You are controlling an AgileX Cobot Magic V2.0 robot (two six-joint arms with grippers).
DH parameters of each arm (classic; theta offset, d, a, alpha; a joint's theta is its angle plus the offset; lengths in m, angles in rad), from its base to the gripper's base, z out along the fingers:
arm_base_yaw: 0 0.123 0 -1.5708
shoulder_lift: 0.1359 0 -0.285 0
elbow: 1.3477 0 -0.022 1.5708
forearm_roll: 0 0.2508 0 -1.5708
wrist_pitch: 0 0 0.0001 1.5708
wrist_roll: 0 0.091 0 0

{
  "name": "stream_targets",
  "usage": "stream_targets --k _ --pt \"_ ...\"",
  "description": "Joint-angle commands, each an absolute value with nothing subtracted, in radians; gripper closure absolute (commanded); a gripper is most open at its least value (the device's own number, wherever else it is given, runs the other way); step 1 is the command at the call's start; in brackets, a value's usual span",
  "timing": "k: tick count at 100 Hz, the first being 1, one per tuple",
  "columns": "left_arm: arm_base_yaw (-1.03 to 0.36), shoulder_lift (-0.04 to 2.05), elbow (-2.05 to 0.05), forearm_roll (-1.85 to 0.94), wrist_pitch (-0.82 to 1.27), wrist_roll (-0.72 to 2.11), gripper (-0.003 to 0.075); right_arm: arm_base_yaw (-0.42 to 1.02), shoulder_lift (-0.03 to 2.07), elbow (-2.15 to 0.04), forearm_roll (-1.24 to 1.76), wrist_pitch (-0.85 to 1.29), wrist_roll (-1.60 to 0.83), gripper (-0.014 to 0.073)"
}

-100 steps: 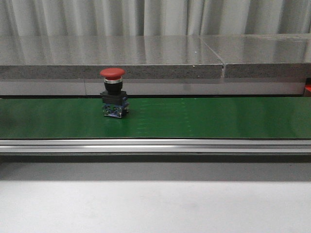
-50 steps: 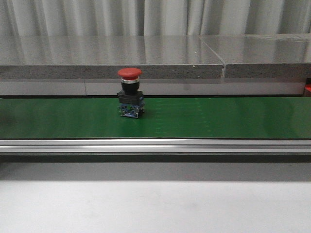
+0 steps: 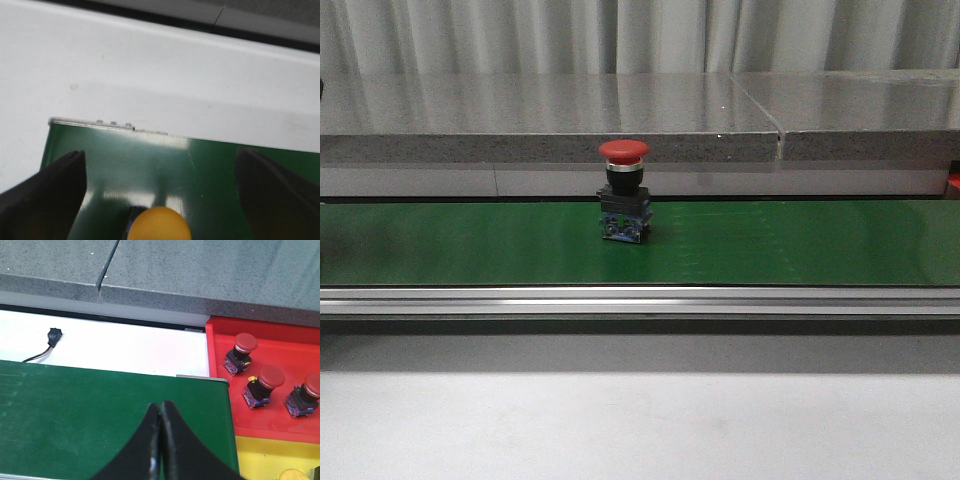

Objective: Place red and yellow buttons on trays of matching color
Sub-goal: 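Lower the yellow button onto the belt start and open the left gripper, then lower the right gripper onto the red button at the belt end and grasp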

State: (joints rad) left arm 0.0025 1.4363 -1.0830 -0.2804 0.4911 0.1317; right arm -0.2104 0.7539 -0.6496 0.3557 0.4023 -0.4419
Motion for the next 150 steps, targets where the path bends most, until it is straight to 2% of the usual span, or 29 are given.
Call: stream_targets --k 1,27,66,75,87,112,150 --pt "-0.03 1.336 -1.11 -0.3 0.413 0.151 0.0123 -0.21 0.748 -0.674 0.37 0.33 -0.454 0.0662" --pt "-0.113 1.107 -1.03 -0.298 0.334 0.192 0.0123 -0.21 0.748 -0.674 0.37 0.33 -0.454 0.0662" --pt "-0.163 0.678 -0.654 -0.298 0.224 0.198 0.0141 -0.21 0.748 -0.674 0.37 0.33 -0.454 0.0662" --pt "-0.163 0.583 -0.58 -0.298 0.226 0.198 0.0196 -0.21 0.748 -0.674 0.37 0.33 -0.454 0.0662" --pt "-0.163 0.477 -0.515 -0.311 0.246 0.198 0.033 -0.21 0.748 -0.674 0.37 0.33 -0.454 0.0662" --pt "-0.163 0.377 -0.475 -0.313 0.289 0.198 0.0743 -0.21 0.748 -0.674 0.37 0.33 -0.454 0.0662" --pt "-0.163 0.377 -0.474 -0.313 0.308 0.198 0.0739 -0.21 0.748 -0.674 0.37 0.368 -0.454 0.0645"
